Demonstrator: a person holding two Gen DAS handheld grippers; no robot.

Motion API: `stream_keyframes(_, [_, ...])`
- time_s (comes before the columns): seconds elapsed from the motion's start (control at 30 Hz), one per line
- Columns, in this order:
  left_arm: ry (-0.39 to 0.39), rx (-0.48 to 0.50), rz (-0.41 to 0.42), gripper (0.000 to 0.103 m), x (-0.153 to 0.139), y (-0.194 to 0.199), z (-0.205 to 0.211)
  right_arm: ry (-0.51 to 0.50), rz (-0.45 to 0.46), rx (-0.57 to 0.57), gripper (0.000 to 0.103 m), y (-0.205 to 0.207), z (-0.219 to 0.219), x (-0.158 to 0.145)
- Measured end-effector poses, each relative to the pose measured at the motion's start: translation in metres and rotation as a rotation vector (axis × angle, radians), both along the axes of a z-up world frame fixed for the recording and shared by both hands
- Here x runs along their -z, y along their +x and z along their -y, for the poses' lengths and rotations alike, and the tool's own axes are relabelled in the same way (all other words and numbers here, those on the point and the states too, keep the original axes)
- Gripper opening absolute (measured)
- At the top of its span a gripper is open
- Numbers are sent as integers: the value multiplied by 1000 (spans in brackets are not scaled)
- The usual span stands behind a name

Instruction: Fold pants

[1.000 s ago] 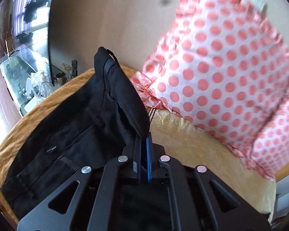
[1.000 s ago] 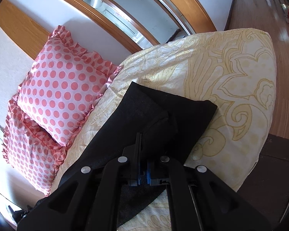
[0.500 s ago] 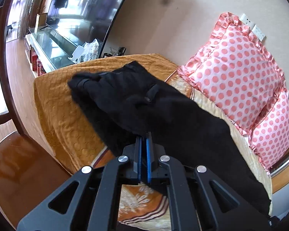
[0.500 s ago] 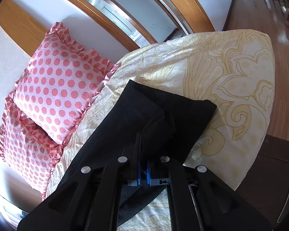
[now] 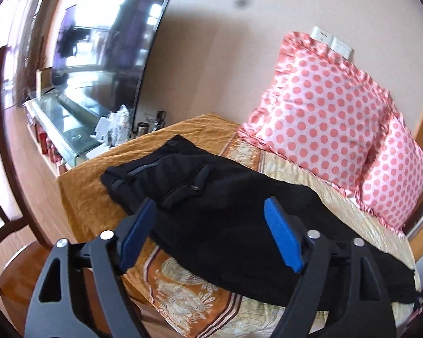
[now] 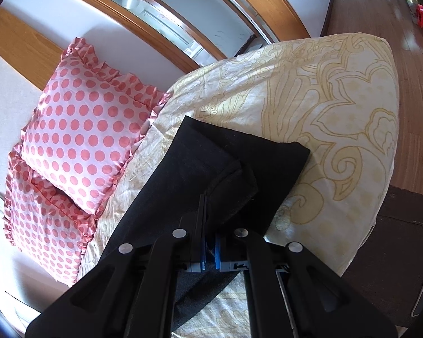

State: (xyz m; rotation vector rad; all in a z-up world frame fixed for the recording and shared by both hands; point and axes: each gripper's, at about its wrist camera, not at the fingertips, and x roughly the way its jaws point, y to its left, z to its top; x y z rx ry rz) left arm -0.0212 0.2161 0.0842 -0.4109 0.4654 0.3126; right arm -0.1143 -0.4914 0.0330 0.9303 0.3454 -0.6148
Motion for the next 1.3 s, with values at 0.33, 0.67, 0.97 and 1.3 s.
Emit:
stream_keyframes(0.33, [-2,33,-171,81,38,50,-10,10,18,3,3,-8,7,-1])
stream_keyframes(0.67, [73,39,-250,87,63,58,2,82,36,-36,8,-12,15,2])
stream_keyframes(0.97, [139,52,-293,95,66,67,13,98,31,-116,11,-13,17,2])
stream_keyframes(1.3, [116,56,-344,99,65,70,10,146,70,-162,12,-22,22,4])
